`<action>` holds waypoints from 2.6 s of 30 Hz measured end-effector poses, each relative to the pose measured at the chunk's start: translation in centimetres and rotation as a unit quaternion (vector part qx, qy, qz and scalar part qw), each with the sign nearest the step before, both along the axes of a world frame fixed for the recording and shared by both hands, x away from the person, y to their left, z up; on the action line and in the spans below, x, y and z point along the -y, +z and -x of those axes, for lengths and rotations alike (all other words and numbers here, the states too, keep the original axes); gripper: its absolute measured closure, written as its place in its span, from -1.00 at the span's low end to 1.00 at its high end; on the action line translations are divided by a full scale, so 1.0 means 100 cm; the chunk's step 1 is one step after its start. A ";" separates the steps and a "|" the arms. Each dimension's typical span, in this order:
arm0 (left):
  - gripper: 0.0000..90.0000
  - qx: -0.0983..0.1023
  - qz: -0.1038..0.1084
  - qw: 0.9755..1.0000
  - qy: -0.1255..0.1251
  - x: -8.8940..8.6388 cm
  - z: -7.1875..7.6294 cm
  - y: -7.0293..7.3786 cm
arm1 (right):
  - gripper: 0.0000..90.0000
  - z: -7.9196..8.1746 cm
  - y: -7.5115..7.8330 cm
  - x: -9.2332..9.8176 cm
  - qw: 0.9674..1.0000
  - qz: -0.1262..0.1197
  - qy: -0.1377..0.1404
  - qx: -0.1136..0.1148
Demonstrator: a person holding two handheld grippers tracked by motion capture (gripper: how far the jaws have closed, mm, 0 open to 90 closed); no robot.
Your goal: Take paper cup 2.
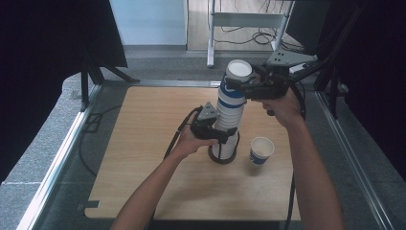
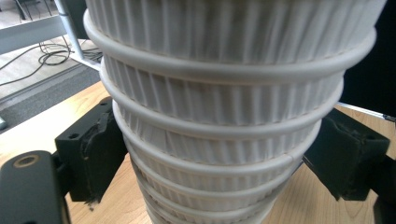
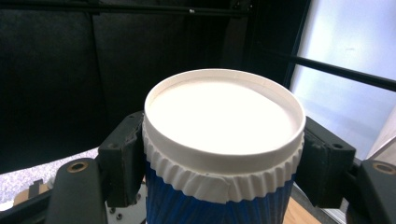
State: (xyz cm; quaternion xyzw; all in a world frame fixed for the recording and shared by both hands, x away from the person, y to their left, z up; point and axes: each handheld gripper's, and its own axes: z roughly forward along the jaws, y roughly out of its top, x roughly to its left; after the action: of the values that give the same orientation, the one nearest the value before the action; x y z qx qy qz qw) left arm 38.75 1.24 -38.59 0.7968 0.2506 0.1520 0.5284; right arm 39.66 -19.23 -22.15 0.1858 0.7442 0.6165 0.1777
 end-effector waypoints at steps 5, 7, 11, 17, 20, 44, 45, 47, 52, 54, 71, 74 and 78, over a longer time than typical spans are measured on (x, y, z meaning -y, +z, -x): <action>-0.72 -0.003 0.001 1.000 0.000 0.000 0.000 0.000 | -0.38 0.005 0.009 0.003 1.000 -0.008 0.000 0.009; -0.72 -0.001 -0.001 1.000 0.000 -0.001 0.000 0.000 | -0.38 0.008 0.014 0.007 1.000 -0.018 0.000 0.015; -0.72 0.000 -0.004 1.000 -0.001 -0.001 0.000 0.000 | -0.38 0.016 0.023 0.018 0.999 -0.039 0.001 0.030; -0.72 -0.002 -0.002 1.000 -0.001 -0.002 0.000 0.000 | -0.38 0.030 0.026 0.031 0.998 -0.044 0.007 0.039; -0.72 0.000 -0.005 1.000 -0.001 -0.001 0.000 0.000 | -0.38 0.036 0.023 0.036 0.998 -0.046 0.006 0.042; -0.72 0.006 -0.003 1.000 0.003 0.000 0.001 -0.001 | -0.38 0.073 -0.018 0.077 0.997 -0.064 0.005 0.044; -0.72 0.006 -0.004 1.000 0.003 0.000 0.001 -0.001 | -0.38 0.074 -0.021 0.078 0.997 -0.065 0.006 0.042; -0.72 0.005 -0.004 1.000 0.003 0.000 0.001 -0.001 | -0.38 0.075 -0.026 0.079 0.997 -0.065 0.006 0.040; -0.72 0.004 -0.008 1.000 0.007 0.001 0.002 0.000 | -0.38 0.077 -0.038 0.080 0.997 -0.063 0.008 0.033; -0.72 0.003 -0.009 1.000 0.009 0.002 0.002 0.001 | -0.38 0.078 -0.043 0.080 0.998 -0.062 0.009 0.031; -0.91 0.007 0.002 1.000 0.016 -0.003 0.008 0.009 | -0.38 0.082 -0.083 0.074 0.999 -0.051 0.014 0.007; -0.91 0.010 0.008 1.000 0.016 -0.009 0.012 0.011 | -0.38 0.083 -0.087 0.074 0.999 -0.050 0.014 0.003; -0.90 0.016 0.014 1.000 0.017 -0.019 0.021 0.010 | -0.38 0.086 -0.092 0.072 0.999 -0.047 0.015 0.002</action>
State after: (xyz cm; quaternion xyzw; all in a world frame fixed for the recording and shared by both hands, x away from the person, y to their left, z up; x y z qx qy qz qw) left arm 36.68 3.19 -37.54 0.7825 0.2580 0.1705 0.5405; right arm 31.09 -26.48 -31.40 0.1812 0.7167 0.6539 0.1610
